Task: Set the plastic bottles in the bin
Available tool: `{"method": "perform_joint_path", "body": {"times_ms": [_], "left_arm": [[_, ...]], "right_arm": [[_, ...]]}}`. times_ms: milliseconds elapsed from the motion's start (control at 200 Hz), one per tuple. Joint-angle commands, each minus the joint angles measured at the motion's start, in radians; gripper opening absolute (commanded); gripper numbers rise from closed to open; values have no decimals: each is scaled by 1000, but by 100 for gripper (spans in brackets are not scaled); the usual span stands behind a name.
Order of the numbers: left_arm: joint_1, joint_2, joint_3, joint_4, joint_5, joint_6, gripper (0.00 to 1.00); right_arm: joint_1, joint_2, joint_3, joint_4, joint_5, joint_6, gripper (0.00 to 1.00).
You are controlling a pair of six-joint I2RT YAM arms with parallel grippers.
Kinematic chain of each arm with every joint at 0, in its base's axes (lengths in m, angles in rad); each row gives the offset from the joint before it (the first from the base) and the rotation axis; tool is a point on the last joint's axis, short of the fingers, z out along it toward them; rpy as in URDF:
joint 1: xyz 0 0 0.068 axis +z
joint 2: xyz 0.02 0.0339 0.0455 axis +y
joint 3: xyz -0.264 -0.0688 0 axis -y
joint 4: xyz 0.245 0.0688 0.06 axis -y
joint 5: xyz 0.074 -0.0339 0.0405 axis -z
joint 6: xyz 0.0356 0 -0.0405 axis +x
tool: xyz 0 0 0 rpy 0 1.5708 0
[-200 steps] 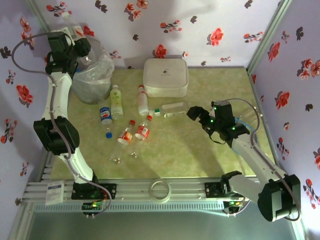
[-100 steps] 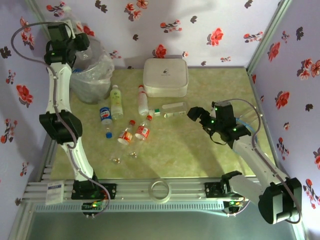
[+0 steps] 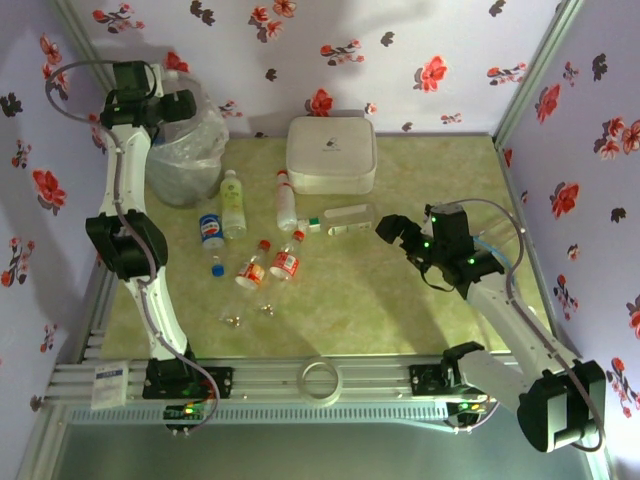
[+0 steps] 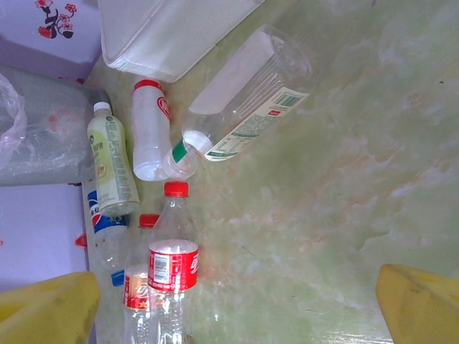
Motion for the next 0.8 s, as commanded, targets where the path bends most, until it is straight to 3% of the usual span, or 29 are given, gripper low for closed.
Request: {"method": "perform_joint_path", "body": {"times_ms": [0, 285, 425, 505, 590, 705, 795], "left_arm": [[-10, -43, -13, -16, 16, 28, 98], [-10, -100, -12, -37, -11, 56, 100], [-10, -194, -46, -47, -49, 104, 100], [-10, -266, -91, -47, -56, 116, 100], [-18, -357, -171, -41, -56, 115, 100], [-58, -506, -351, -6, -53, 112, 100], [-116, -629, -527, 26, -34, 98, 100]], "right_arm": [[-2, -14, 4, -12, 24, -14, 99], [-3, -54, 16, -80, 113, -26, 100], [-12, -103, 19, -140, 259, 6, 100], [-30, -133, -16, -77, 258, 40, 100], [-42, -127, -49, 21, 249, 93, 100], [-43, -28, 12, -49, 310, 142, 100], [-34, 41, 26, 15, 274, 215, 98]]}}
